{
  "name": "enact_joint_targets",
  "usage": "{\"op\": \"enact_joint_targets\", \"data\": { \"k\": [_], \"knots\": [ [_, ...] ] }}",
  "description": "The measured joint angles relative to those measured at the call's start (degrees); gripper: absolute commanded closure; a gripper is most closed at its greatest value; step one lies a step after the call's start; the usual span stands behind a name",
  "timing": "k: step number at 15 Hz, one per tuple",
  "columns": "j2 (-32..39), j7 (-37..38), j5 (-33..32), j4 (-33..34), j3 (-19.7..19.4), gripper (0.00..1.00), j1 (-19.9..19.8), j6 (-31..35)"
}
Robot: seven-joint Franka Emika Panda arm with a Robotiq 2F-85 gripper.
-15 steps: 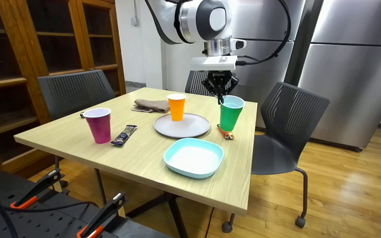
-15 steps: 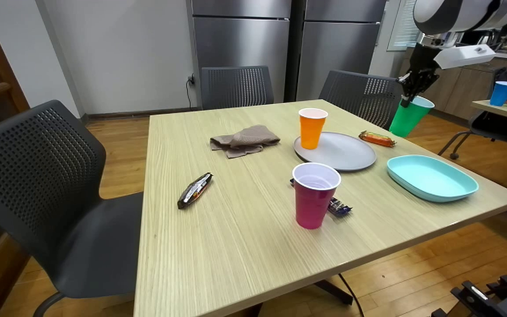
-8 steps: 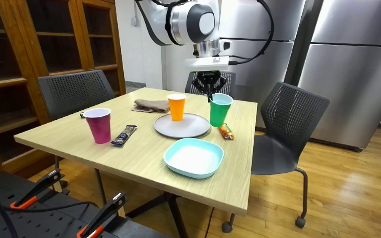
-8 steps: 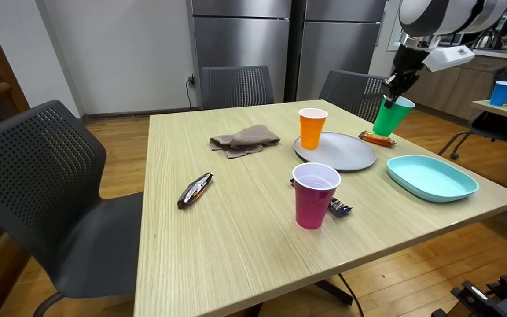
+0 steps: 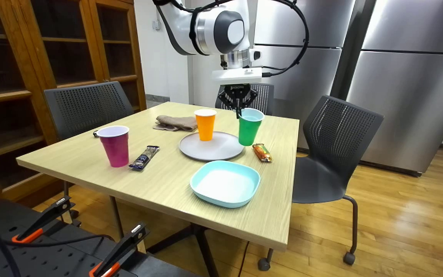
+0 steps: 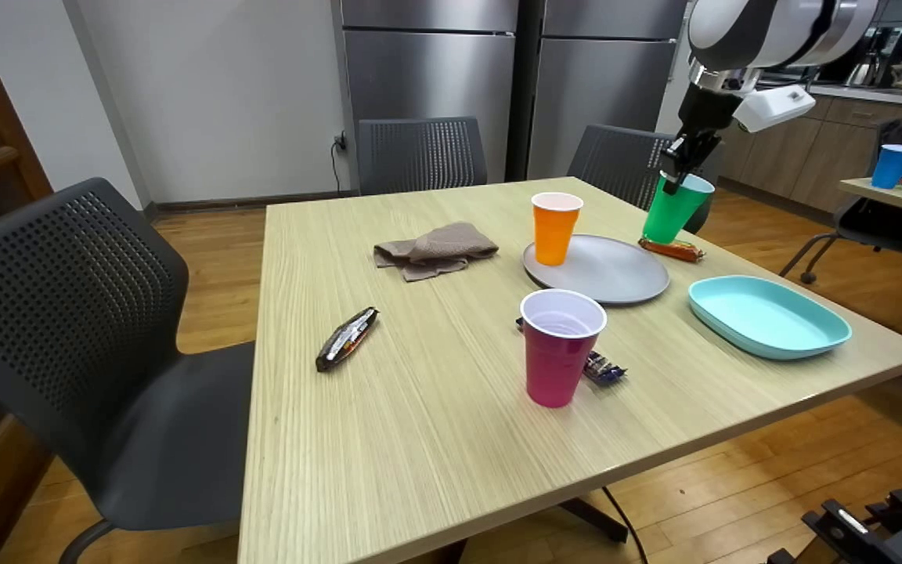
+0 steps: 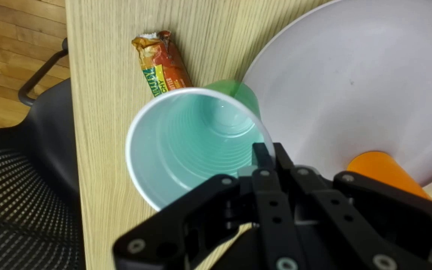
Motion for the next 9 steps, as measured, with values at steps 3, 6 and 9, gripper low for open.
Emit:
{"op": "enact_joint_targets", "data": {
  "k": [3, 6, 9],
  "knots": [
    [1.79, -0.10, 0.00, 2.11, 0.74, 0.99, 0.08, -0.01],
    [3.39, -0.19, -0.14, 3.75, 1.53, 0.99, 0.35, -0.01],
    [4.30, -0.24, -1.08, 4.40, 1.81, 0.99, 1.13, 0.03]
  ]
}}
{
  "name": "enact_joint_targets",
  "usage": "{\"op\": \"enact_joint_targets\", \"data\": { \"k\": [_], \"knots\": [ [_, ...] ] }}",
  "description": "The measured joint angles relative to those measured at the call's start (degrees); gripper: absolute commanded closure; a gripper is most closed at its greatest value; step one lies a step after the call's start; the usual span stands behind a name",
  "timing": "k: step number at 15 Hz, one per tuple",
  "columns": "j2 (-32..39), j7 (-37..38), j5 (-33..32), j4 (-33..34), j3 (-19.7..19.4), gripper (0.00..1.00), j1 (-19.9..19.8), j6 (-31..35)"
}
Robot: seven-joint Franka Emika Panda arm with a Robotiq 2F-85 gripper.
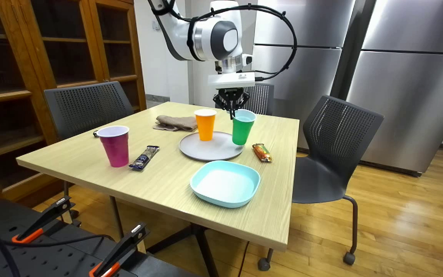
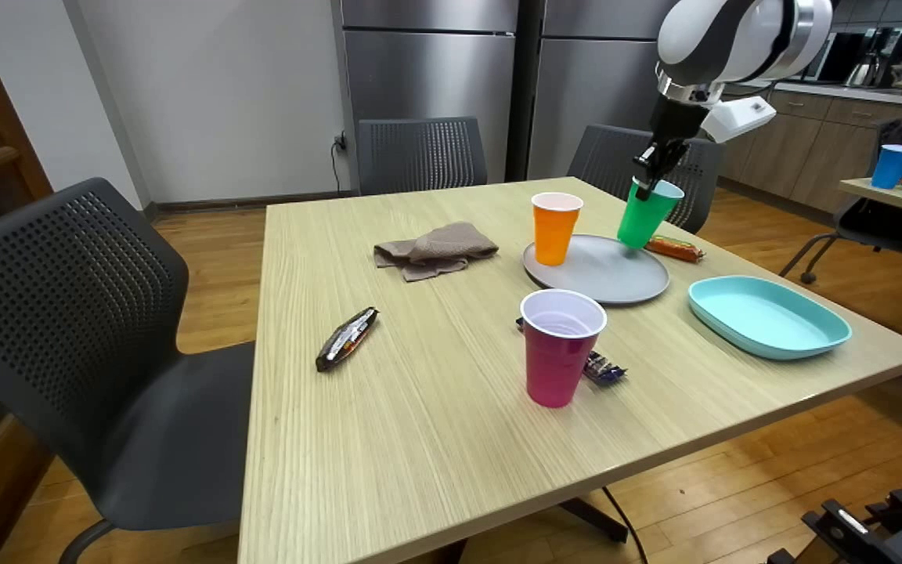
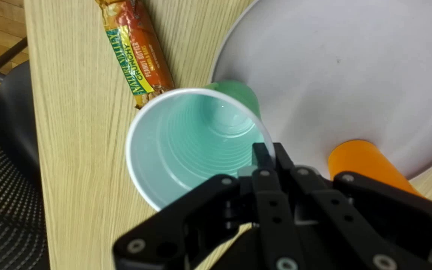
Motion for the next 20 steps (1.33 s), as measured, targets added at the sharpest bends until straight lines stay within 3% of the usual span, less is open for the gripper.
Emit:
{"op": "enact_joint_targets", "data": {
  "k": [9, 10, 12, 20],
  "knots": [
    [1.84, 0.00, -3.07, 0.56, 0.00, 0.99, 1.44, 0.05],
    [1.94, 0.00, -3.21, 0.56, 0.00, 0.70, 1.46, 0.05],
    [2.13, 0.00, -3.28, 0.56, 0.00, 0.64, 1.47, 0.07],
    [1.67, -0.06, -2.56, 0.56, 1.25, 0.04, 0.63, 0.03]
  ]
}}
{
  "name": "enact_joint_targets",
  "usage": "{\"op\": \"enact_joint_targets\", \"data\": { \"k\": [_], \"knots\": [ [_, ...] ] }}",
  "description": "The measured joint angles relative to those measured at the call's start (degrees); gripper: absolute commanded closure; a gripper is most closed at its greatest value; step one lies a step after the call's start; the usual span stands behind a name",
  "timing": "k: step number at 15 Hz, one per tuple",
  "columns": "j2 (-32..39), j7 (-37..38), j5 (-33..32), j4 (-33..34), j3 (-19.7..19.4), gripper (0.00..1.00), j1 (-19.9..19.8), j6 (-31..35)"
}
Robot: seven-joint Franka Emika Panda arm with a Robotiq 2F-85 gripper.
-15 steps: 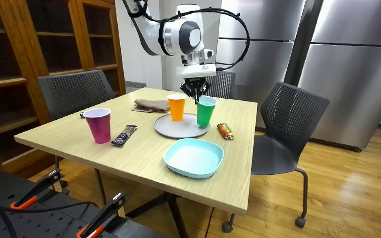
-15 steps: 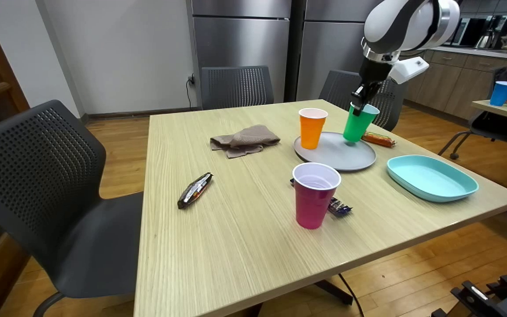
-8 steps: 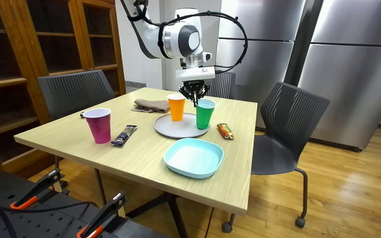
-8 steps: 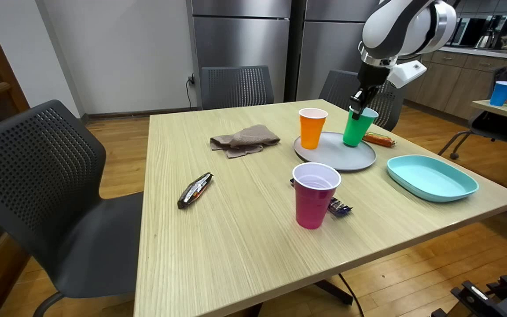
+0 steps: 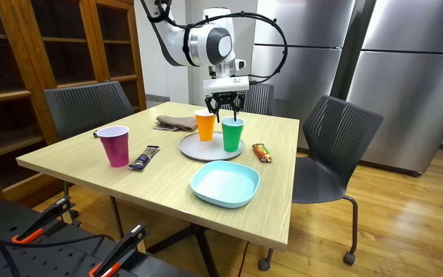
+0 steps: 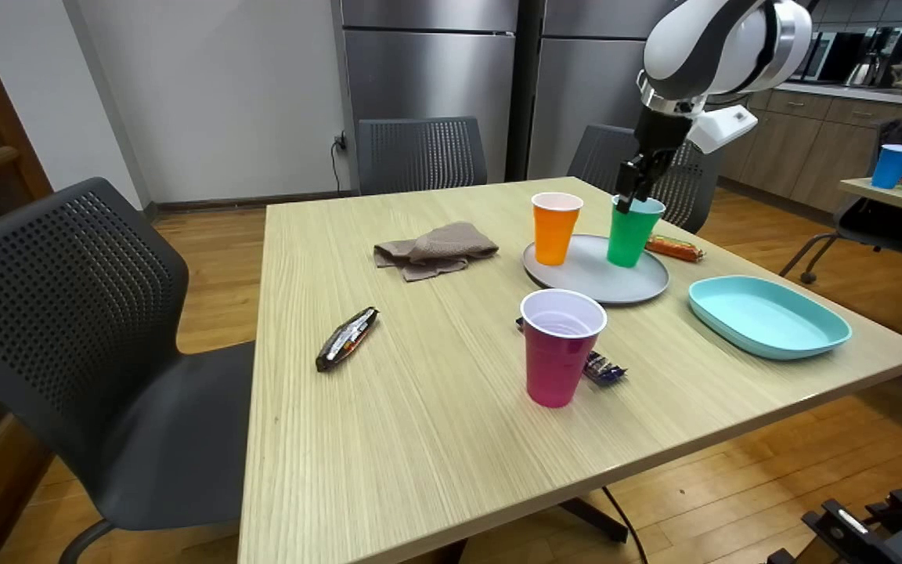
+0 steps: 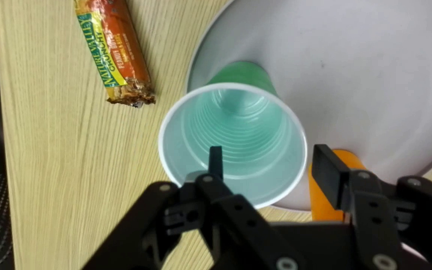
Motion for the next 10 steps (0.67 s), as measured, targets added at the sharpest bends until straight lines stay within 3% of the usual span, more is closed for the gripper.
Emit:
{"op": "enact_joint_targets", "data": {
  "k": [1, 10],
  "knots": [
    [-0.25, -0.18, 0.47, 0.00, 0.46, 0.00, -0.42, -0.03],
    [-3.25, -1.60, 8.49, -0.04, 3.15, 0.00, -3.57, -1.31]
  ]
}}
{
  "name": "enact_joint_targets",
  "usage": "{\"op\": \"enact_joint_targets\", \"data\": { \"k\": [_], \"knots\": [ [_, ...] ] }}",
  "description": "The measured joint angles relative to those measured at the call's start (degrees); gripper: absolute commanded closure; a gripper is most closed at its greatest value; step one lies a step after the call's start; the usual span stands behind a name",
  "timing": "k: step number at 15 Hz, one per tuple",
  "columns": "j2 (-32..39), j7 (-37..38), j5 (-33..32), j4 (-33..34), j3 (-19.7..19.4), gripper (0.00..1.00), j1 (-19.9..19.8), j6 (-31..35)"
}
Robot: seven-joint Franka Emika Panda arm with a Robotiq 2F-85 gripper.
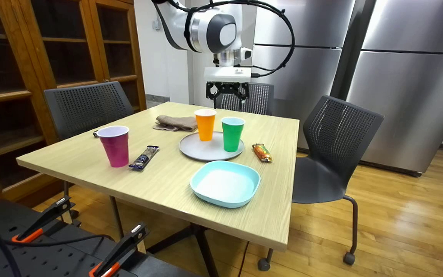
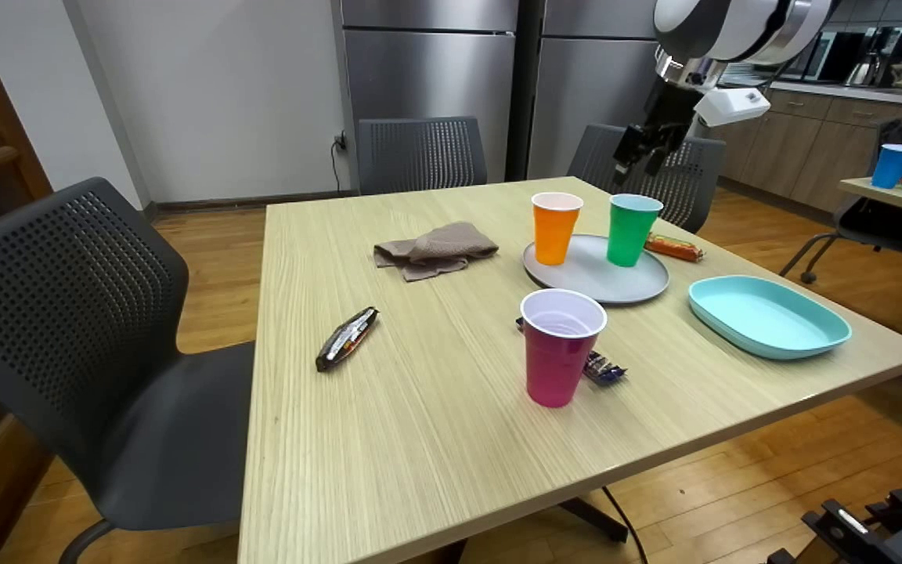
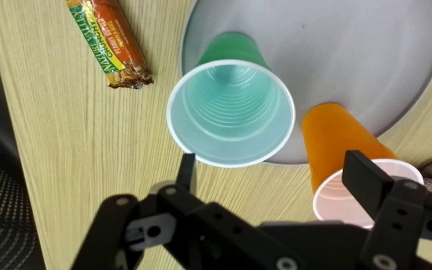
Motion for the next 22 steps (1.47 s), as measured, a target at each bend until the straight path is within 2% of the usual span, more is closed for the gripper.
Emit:
{"op": "enact_joint_targets", "data": {
  "k": [7, 17, 22],
  "knots": [
    [-4.14, 0.54, 2.72, -2.65, -0.21, 0.00, -0.34, -0.63],
    [-13.01, 3.85, 5.95, -14.13, -0.72, 0.00, 0.12, -0.89],
    [-13.96, 4.56, 6.04, -15.36, -0.82, 0.00, 0.28, -0.89]
  ]
}}
